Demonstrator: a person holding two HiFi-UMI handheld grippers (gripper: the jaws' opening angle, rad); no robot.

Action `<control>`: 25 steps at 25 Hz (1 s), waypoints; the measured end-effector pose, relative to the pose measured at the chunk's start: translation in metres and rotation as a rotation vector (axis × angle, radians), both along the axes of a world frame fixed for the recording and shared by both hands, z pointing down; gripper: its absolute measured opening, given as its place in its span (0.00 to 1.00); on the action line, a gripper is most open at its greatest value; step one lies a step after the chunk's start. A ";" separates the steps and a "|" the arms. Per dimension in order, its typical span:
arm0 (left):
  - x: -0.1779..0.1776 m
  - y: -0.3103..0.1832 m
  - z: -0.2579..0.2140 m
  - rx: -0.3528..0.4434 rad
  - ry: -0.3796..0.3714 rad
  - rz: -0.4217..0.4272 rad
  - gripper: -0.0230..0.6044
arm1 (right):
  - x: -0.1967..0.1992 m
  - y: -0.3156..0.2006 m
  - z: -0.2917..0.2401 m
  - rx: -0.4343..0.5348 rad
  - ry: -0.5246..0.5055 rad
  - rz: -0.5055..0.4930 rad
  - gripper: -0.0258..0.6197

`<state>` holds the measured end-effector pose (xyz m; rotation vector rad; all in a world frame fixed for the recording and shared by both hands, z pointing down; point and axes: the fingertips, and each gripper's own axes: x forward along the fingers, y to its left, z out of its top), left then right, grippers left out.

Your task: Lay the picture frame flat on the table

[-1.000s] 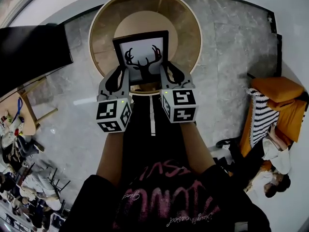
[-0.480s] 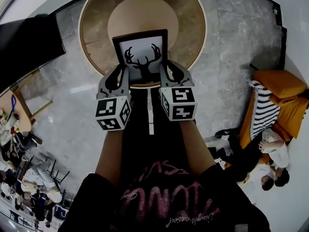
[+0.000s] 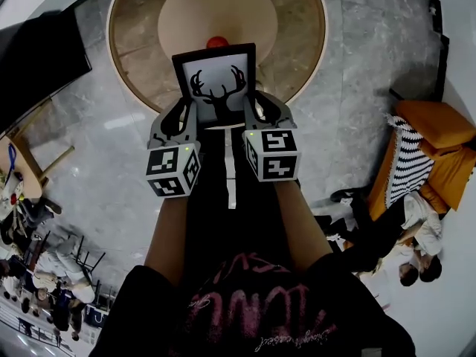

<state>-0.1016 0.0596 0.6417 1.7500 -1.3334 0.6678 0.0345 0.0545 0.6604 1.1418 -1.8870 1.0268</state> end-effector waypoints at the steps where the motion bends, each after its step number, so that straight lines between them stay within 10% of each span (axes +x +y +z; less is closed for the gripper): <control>1: 0.000 0.003 0.005 -0.009 0.000 0.001 0.15 | 0.000 0.003 0.005 -0.010 0.001 -0.002 0.16; 25: 0.004 0.041 0.091 -0.159 0.001 -0.011 0.15 | 0.004 0.042 0.090 -0.169 0.038 -0.014 0.16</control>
